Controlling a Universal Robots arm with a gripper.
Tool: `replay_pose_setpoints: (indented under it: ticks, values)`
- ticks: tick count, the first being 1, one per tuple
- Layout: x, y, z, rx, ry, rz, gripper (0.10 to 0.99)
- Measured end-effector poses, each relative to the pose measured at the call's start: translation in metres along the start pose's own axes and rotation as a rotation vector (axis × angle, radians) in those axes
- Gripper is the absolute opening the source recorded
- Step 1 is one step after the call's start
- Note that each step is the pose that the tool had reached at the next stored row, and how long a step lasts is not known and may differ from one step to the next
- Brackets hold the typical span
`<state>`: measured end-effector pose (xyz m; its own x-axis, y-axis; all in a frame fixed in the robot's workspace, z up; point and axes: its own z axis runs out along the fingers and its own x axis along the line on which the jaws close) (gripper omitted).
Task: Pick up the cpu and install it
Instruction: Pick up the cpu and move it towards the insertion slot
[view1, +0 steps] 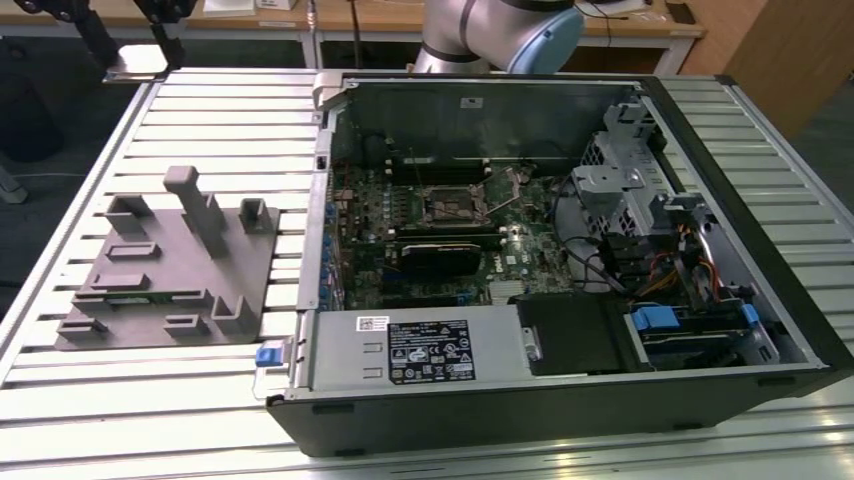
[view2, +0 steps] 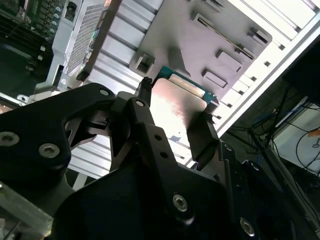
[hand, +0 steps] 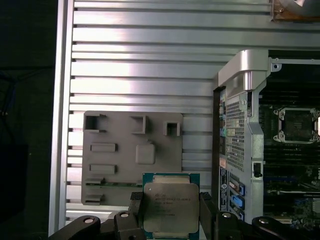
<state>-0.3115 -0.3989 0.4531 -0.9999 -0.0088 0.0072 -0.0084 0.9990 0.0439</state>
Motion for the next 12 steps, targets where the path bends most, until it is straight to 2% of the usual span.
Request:
replay_pose_setpoints:
  ticks: [12]
  values:
    - [-0.0239,-0.0002,-0.0002,0.000,0.0000,0.000,0.537]
